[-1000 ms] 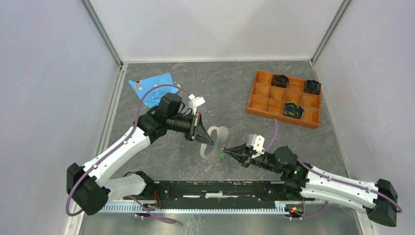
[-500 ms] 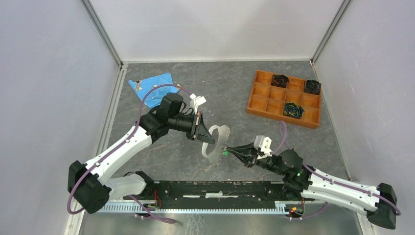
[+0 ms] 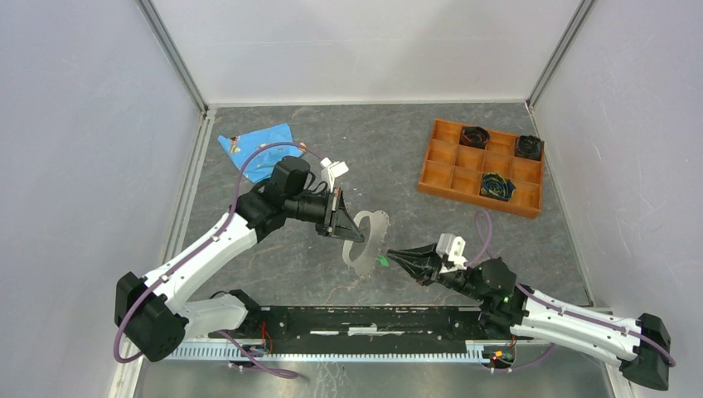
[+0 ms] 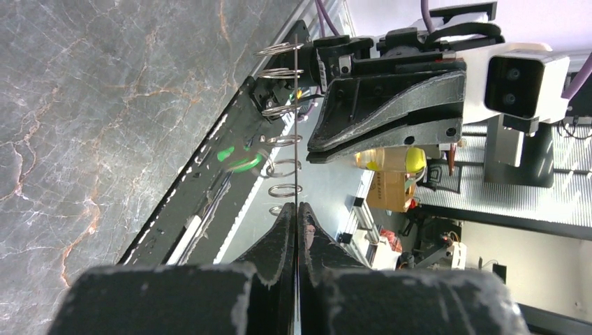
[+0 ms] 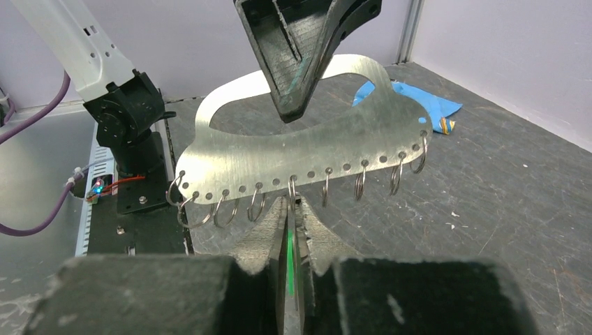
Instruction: Remove the keys from the keyring
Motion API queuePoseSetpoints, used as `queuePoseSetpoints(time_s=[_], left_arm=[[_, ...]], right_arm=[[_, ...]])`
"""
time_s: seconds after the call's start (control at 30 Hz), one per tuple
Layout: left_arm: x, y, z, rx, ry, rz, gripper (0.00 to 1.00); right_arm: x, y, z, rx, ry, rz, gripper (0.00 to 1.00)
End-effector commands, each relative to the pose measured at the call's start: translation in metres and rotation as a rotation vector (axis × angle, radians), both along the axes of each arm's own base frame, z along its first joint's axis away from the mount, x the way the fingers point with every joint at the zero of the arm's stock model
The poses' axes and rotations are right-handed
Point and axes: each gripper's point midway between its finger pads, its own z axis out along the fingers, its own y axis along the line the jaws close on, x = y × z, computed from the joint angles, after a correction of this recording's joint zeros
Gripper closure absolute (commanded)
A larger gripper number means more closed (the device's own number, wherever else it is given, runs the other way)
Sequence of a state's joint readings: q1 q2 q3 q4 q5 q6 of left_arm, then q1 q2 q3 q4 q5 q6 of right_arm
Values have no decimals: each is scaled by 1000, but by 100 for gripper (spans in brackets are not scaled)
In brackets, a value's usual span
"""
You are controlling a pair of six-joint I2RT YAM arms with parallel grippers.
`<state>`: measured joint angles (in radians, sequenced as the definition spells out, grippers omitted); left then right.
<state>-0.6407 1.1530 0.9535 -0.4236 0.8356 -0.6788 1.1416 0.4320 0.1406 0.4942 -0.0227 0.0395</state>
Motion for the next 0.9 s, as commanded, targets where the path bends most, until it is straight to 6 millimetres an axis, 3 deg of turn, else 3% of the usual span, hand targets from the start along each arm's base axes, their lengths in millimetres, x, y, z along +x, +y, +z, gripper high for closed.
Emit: queuePoseSetpoints(time_s=[0.0,0.2,0.6,0.87], left_arm=[[7,1,31,-42,-78,20,98],[5,2,31,-33,-84,9,98],[1,3,24,-26,-74,-16,98],[0,3,21,-23,-70,-27,98]], right_arm=[[0,-4,7,52,-15,-9,84],[-3,-1,8,42,-20,9,76],[-2,10,28,30,-56,30,76],[0,18,30,17,-51,37,76]])
